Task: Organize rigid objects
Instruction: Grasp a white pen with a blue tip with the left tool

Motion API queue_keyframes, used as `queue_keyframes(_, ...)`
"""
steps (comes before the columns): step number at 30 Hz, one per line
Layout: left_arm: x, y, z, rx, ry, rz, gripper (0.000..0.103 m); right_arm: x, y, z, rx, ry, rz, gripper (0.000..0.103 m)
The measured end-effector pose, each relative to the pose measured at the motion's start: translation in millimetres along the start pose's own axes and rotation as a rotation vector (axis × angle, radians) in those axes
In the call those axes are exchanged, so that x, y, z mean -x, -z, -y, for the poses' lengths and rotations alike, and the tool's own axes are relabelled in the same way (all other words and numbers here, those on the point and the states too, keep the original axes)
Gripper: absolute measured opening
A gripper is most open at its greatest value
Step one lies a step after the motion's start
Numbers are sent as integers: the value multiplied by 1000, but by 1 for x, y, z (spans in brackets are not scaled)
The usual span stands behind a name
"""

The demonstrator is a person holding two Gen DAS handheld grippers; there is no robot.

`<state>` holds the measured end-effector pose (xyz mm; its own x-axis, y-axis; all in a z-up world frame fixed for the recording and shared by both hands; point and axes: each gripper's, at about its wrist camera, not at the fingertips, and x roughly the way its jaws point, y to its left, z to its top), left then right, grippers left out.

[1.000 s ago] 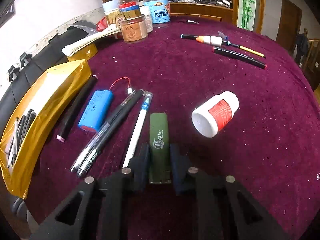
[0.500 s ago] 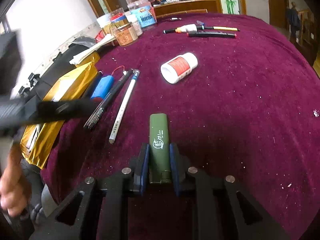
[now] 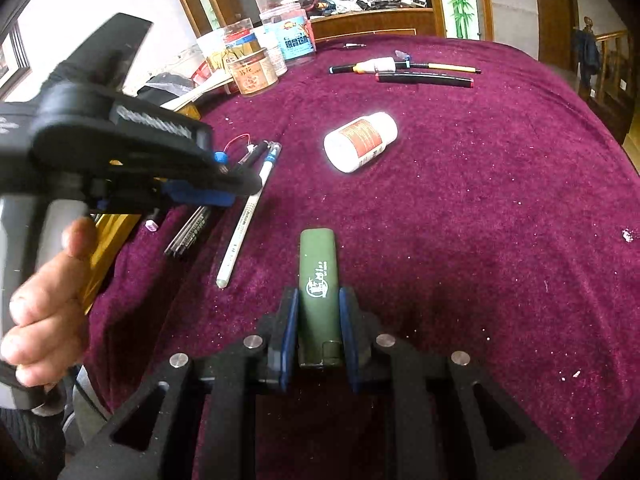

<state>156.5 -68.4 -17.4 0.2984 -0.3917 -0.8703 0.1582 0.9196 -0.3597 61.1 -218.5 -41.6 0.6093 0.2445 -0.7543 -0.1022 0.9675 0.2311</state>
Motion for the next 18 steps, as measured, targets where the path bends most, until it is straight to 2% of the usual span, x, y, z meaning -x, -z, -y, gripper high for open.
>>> queue_keyframes(2,-4,-2,5,-24,-42,-15,27,0,0,0,0,0,0,20)
queue_keyframes(6,-23,-5,0,-16,-47,-84,26,0,0,0,3,3,1,20)
queue_keyframes(12,-29,-7,9,-47,-77,-94,26,1,0,1,4,5,0,20)
queue_keyframes(13,-28,-6,9,-51,-82,-94,23,1,0,1,4,5,0,20)
queue_keyframes(15,-26,0,9,-55,-93,-93,10,1,0,1,6,7,1,20)
queue_keyframes(18,-24,10,5,-47,-42,-113,8,0,0,1,6,8,1,20)
